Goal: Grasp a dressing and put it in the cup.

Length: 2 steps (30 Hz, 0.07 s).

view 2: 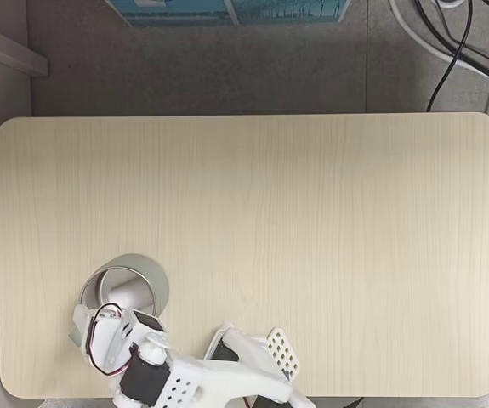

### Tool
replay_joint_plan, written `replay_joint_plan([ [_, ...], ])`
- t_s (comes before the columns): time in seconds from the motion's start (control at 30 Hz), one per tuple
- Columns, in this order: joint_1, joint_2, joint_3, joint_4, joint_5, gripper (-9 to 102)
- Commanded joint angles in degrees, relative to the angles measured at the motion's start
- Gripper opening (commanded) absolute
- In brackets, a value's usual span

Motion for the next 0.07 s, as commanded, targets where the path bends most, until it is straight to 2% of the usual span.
replay_joint_plan([
  [0.0,0.0,0.35,0.97,-0.79,-0.09,19],
  [0.03,0.0,0.44,0.97,-0.88,-0.09,19],
])
